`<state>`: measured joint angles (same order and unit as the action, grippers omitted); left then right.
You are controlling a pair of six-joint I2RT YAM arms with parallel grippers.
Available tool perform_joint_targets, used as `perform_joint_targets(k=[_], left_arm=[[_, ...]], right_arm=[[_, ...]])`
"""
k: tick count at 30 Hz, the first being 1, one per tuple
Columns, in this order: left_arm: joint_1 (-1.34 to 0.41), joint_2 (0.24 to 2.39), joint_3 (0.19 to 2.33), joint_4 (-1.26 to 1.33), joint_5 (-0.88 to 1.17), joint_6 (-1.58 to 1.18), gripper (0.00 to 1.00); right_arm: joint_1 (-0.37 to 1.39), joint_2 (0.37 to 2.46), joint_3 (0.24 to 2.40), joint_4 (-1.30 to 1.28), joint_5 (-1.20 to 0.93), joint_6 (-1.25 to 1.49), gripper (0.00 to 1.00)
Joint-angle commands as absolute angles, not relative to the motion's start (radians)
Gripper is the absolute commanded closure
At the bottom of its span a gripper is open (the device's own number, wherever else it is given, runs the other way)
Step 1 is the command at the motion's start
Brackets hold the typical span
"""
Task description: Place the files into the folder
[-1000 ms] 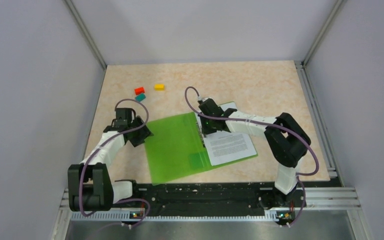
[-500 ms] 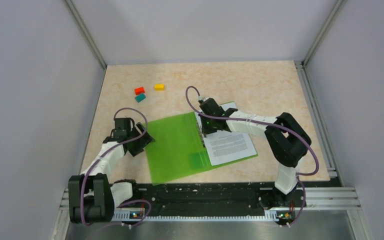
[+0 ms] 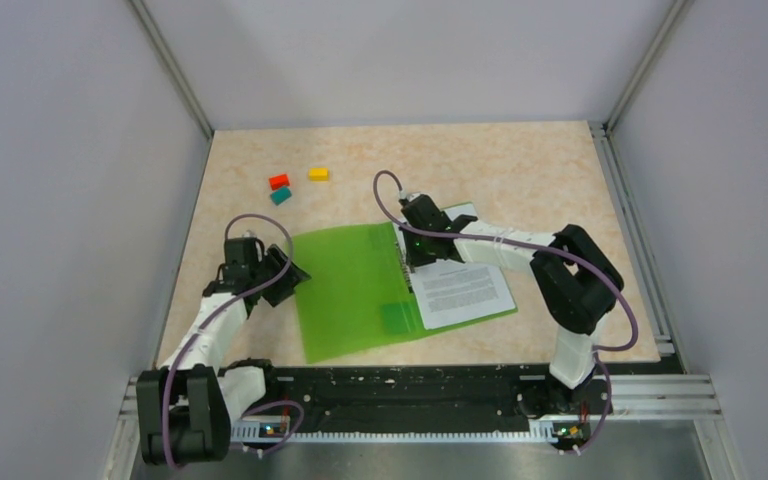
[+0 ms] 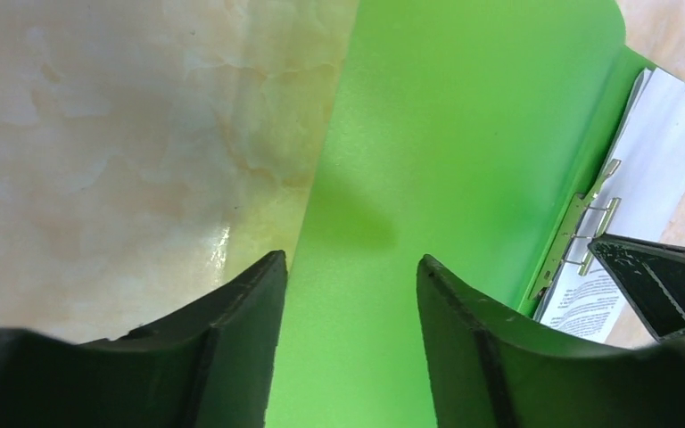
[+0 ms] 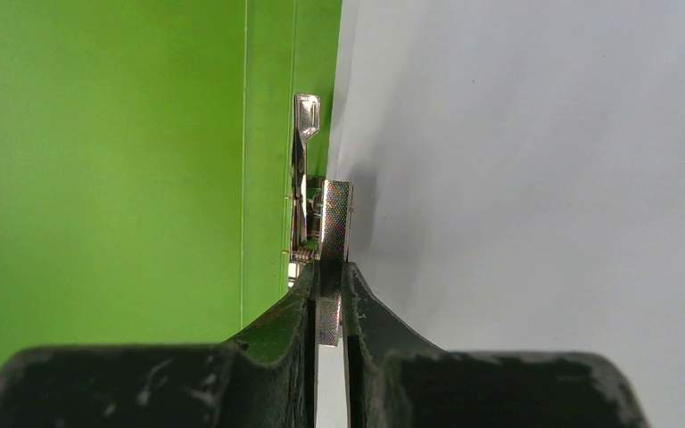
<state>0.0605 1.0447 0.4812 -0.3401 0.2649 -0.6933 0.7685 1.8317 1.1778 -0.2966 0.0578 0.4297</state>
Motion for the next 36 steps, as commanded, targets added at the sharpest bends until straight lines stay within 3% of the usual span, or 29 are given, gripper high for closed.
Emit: perform_joint_targets(k=[1,6,9,22,36], left_arm=[[0.061,1.019,0.506,-0.283,0.35,-0.729,0.45],[0.061,1.014,0.531,-0.309,0.371,-0.739,0.63],[0.061,0.995,0.537,-0.318,0.372,-0.748,0.66],[0.06,0.952,0.569,-0.308,0.448,-0.805,0.55],[0.062,0.904,0.596,-0.315,0.491,-0.862,0.52]], right_arm=[[0.762,1.808,1.162,-0.313,0.052,0.412,0.91],[0.762,1.809,1.164,-0.31,0.041,0.412,0.91],[0.762,1.809,1.163,-0.308,0.037,0.413,0.91],[0.762,1.813,1.157,-0.306,0.037,0.416,0.92],[0.762,1.817,1.157,-0.306,0.037,0.418,0.93]])
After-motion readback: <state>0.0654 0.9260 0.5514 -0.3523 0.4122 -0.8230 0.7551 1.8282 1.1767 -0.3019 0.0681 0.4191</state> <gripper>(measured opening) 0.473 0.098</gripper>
